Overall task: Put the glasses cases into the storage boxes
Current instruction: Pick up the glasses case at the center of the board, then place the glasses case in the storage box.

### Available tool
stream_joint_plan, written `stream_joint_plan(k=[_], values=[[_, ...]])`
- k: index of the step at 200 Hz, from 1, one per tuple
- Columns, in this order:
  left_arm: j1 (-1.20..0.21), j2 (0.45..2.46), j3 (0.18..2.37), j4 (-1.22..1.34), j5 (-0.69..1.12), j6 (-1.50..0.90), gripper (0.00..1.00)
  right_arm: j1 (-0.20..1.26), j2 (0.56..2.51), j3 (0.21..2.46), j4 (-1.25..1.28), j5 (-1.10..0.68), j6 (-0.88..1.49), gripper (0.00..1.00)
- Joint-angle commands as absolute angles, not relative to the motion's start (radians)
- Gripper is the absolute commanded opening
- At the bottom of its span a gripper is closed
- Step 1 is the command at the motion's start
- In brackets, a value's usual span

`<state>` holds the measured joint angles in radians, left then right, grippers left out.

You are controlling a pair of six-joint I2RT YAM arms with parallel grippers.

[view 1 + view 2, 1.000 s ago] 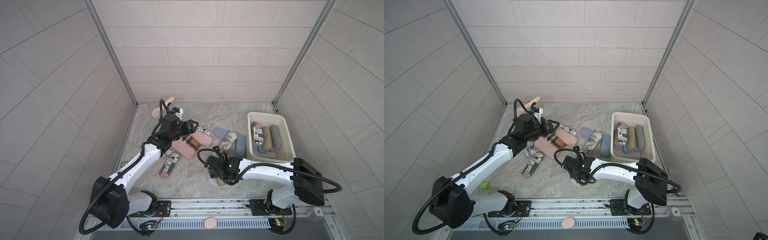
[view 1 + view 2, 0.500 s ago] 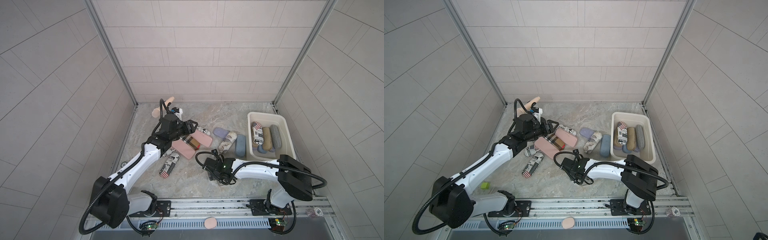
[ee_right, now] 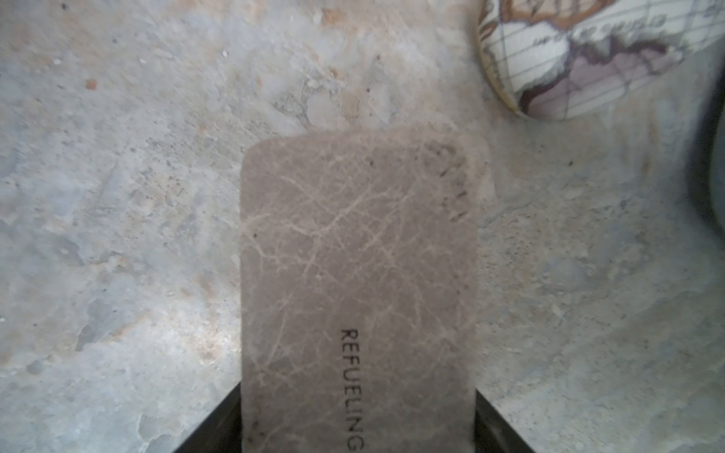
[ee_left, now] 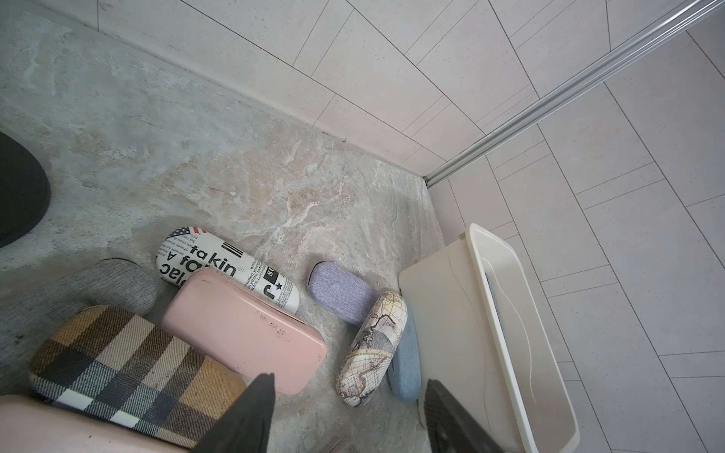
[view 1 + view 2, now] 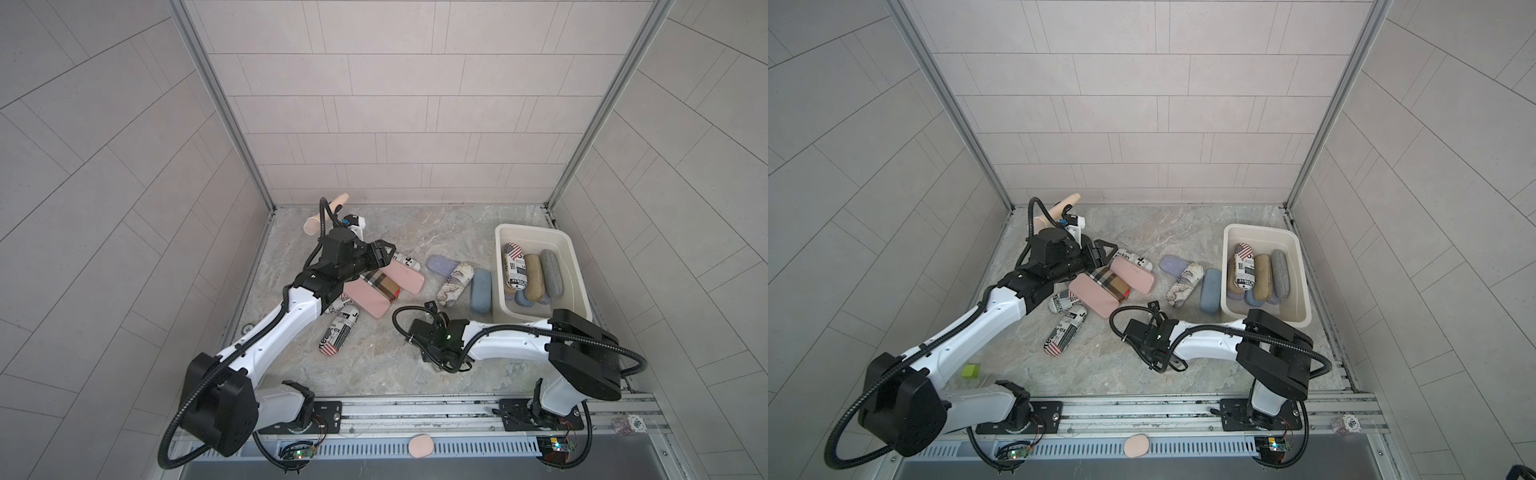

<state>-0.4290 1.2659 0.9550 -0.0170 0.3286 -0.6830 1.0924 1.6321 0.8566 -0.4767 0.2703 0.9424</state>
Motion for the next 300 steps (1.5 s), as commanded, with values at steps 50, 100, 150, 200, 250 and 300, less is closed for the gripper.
stream_joint_plan(k=[50,100,150,200,250,300], values=[[-0.434,1.259,0.957,-0.018,0.326,-0.676,0.67,1.09,1.567,0.868,-0.514,0.306,0.918,0.64],[-0.434,1.259,0.957,-0.016,0.326,-0.677,0.67,1.081,1.49,0.97,-0.611,0.354,0.841,0.63],[-0.433,1.231,0.947,-0.001,0.315,-0.672,0.67,0.986,1.391,1.119,-0.715,0.37,0.698,0.62],[-0.433,1.236,0.939,0.034,0.348,-0.678,0.67,0.874,1.349,1.314,-0.788,0.376,0.535,0.62],[-0.441,1.257,0.926,0.112,0.434,-0.704,0.66,0.687,1.307,1.459,-0.847,0.352,0.428,0.62],[-0.531,1.313,0.93,0.155,0.507,-0.719,0.66,0.412,1.21,1.363,-0.863,0.242,0.388,0.62]])
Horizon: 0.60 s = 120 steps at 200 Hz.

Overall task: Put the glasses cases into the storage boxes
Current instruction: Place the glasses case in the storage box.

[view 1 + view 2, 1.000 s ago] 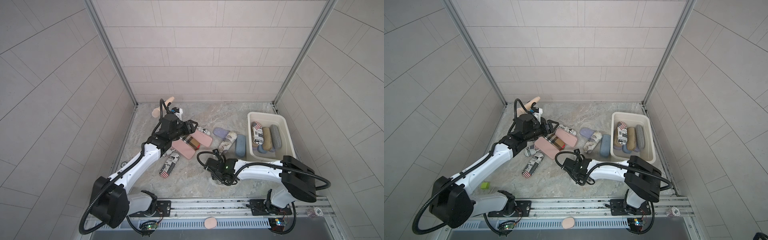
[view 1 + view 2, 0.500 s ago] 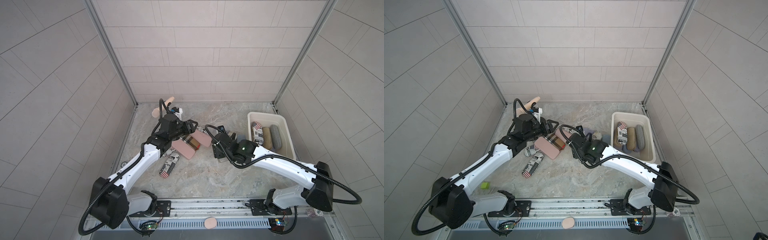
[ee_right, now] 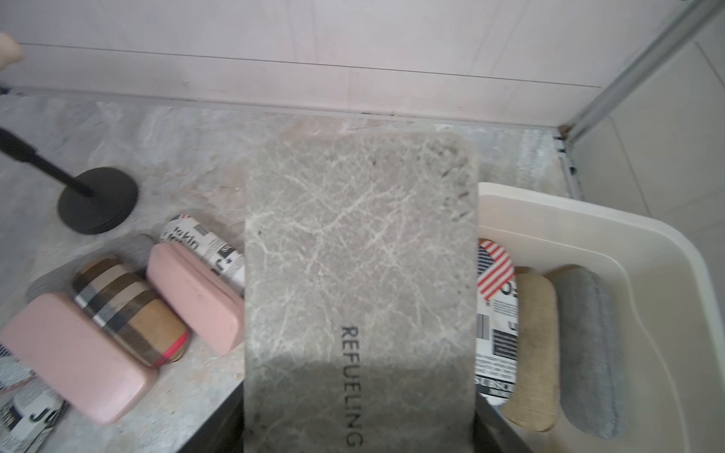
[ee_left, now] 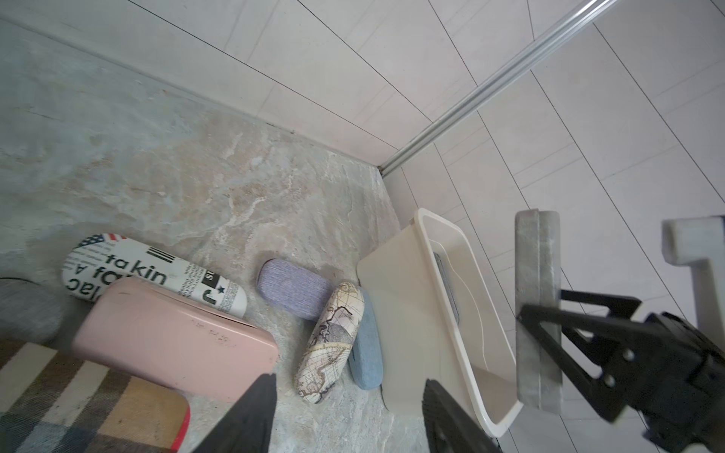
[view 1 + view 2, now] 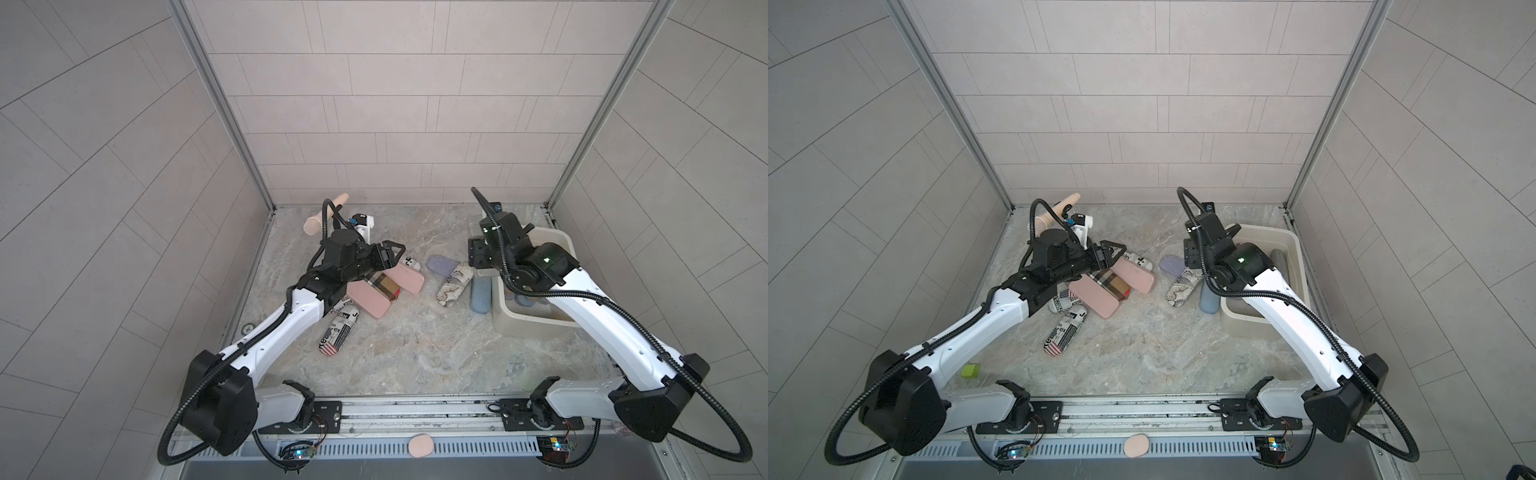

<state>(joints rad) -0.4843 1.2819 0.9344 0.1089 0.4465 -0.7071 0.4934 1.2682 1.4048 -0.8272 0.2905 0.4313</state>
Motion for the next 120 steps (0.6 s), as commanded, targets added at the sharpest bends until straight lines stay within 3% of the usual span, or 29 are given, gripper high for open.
stream_joint_plan(k=[1,61,120], values=[[-0.532,1.316,0.931,0.155,0.508,-0.719,0.66,0.406,1.209,1.359,-0.863,0.239,0.387,0.62],[-0.595,1.347,0.949,0.127,0.519,-0.71,0.66,0.172,1.074,1.099,-0.812,0.139,0.392,0.62],[-0.594,1.352,0.95,0.122,0.511,-0.706,0.66,0.136,1.064,0.931,-0.701,0.083,0.422,0.64]])
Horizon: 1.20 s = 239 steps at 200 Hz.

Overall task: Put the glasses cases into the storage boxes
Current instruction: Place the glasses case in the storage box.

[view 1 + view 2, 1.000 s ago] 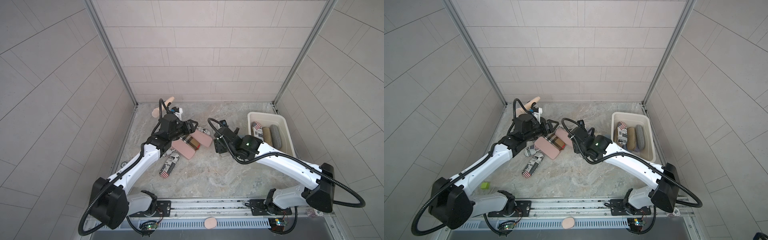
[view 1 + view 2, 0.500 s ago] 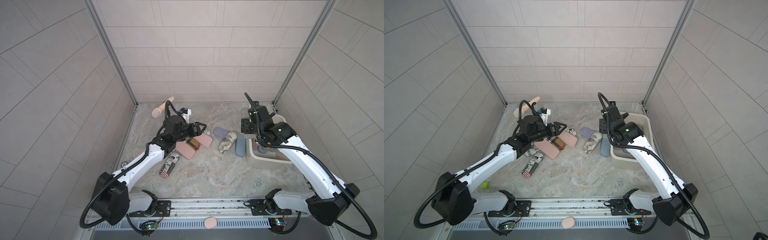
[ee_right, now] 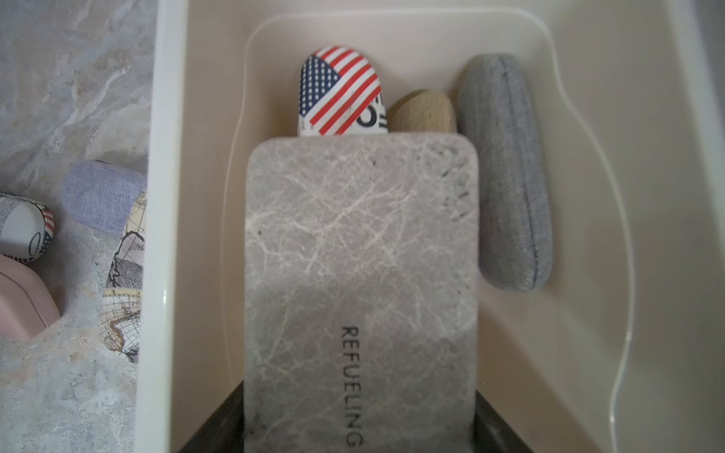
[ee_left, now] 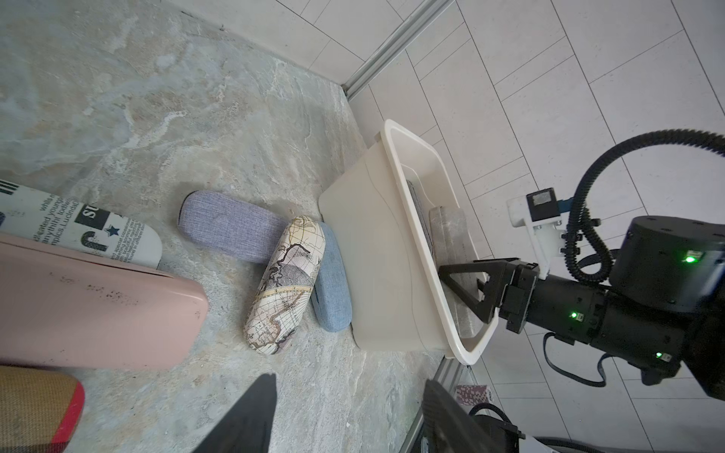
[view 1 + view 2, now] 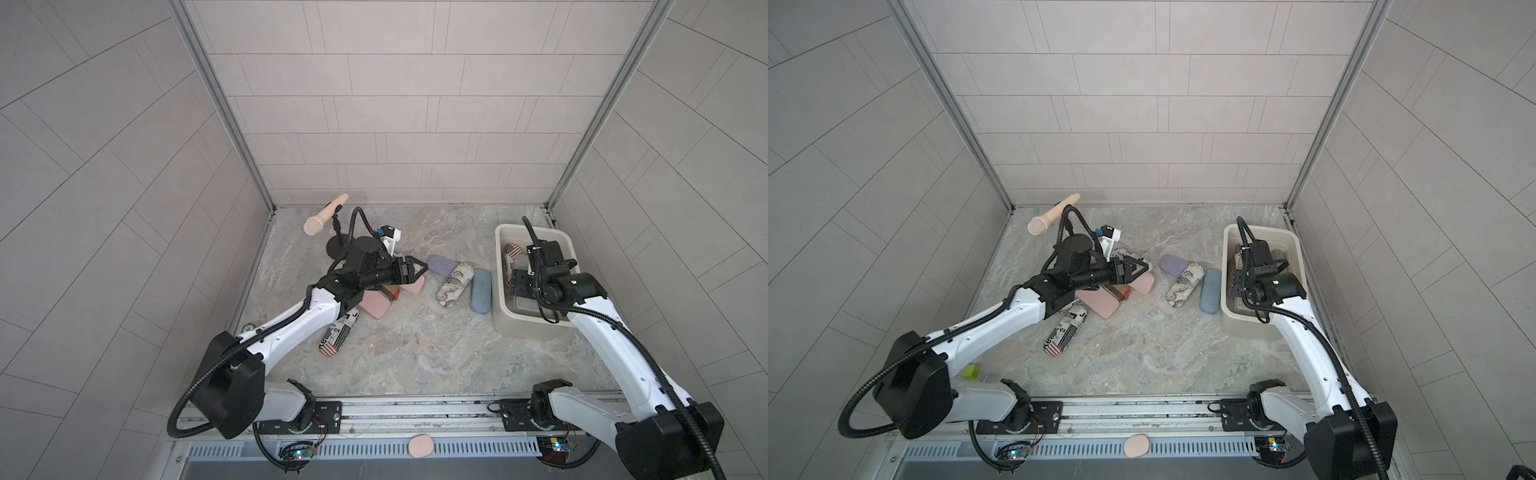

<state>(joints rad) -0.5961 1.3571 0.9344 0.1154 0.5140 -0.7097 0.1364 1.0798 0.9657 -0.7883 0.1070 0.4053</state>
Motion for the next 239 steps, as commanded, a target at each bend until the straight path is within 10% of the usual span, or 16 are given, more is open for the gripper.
stream_joint_plan(k=[1,140,239], values=[[-0.594,1.353,0.95,0.122,0.51,-0.706,0.66,0.136,1.064,0.929,-0.699,0.082,0.422,0.64],[-0.595,1.357,0.962,0.086,0.494,-0.683,0.66,0.152,1.012,0.883,-0.785,-0.001,0.418,0.86],[-0.594,1.341,0.969,0.044,0.454,-0.647,0.66,0.153,0.903,0.913,-0.784,0.096,0.397,0.84]])
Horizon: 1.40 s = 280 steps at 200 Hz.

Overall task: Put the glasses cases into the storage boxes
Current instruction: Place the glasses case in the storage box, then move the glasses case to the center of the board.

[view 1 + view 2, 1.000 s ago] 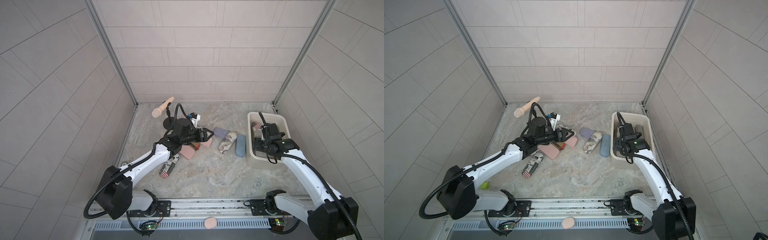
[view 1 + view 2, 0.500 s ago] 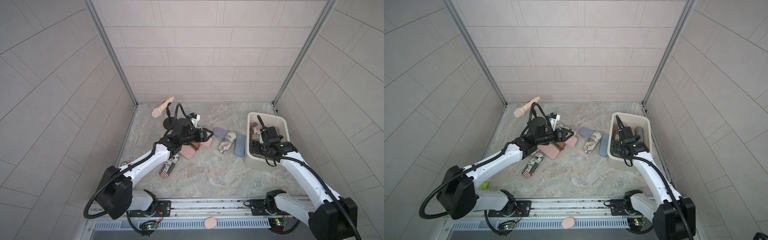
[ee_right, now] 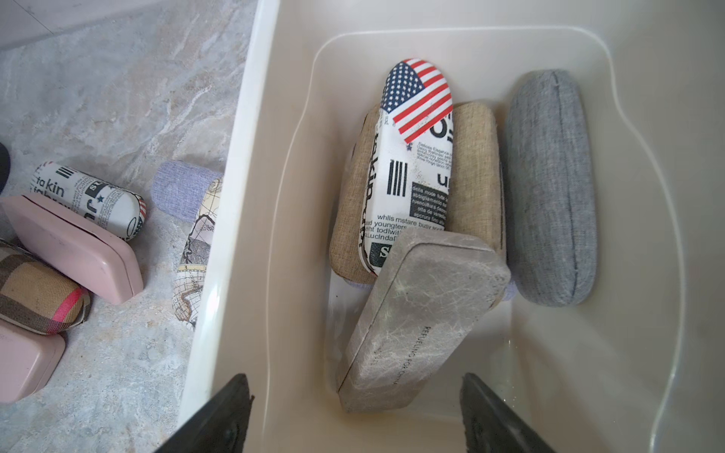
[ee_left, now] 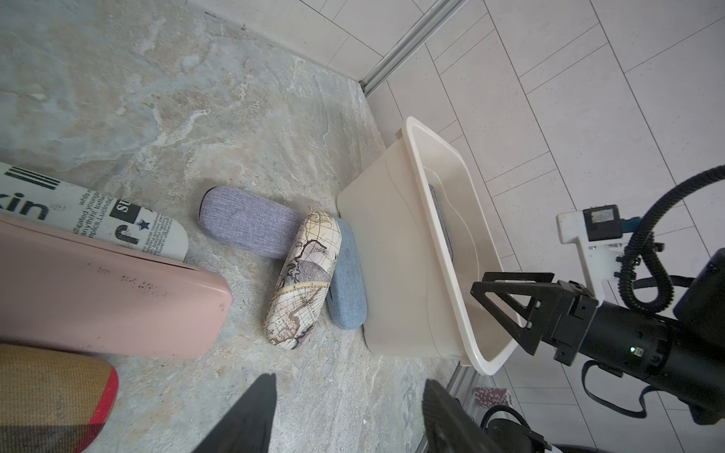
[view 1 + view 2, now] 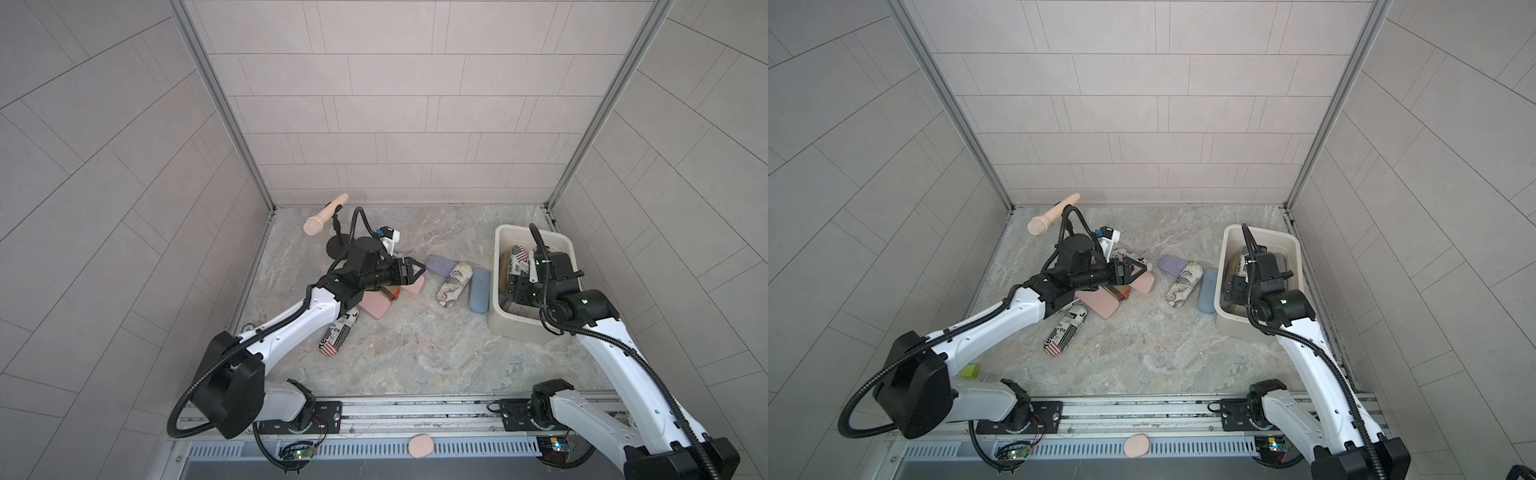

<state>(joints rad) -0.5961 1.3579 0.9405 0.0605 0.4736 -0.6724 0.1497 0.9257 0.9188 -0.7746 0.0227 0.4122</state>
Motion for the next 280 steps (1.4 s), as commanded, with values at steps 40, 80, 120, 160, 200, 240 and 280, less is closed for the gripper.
stream_joint_plan(k=[40,80,120,160,200,240,280], values=[[-0.594,1.345,0.971,0.037,0.448,-0.644,0.66,0.083,0.966,0.906,-0.726,0.206,0.429,0.84],[-0.594,1.344,0.991,-0.031,0.392,-0.621,0.66,0.042,1.07,0.921,-0.673,0.041,0.471,0.78],[-0.591,1.341,1.029,-0.173,0.228,-0.583,0.65,0.081,1.083,0.964,-0.739,-0.077,0.413,0.68],[-0.591,1.313,1.027,-0.247,0.015,-0.592,0.66,0.188,0.954,1.032,-0.816,0.031,0.396,0.73],[-0.595,1.258,0.981,-0.331,-0.336,-0.751,0.68,0.408,0.927,1.079,-0.829,0.131,0.431,0.77],[-0.598,1.23,0.887,-0.438,-0.482,-1.003,0.72,0.521,0.976,1.08,-0.805,0.15,0.437,0.8],[-0.598,1.375,0.946,-0.563,-0.468,-1.068,0.77,0.556,0.977,1.066,-0.783,0.17,0.438,0.88]])
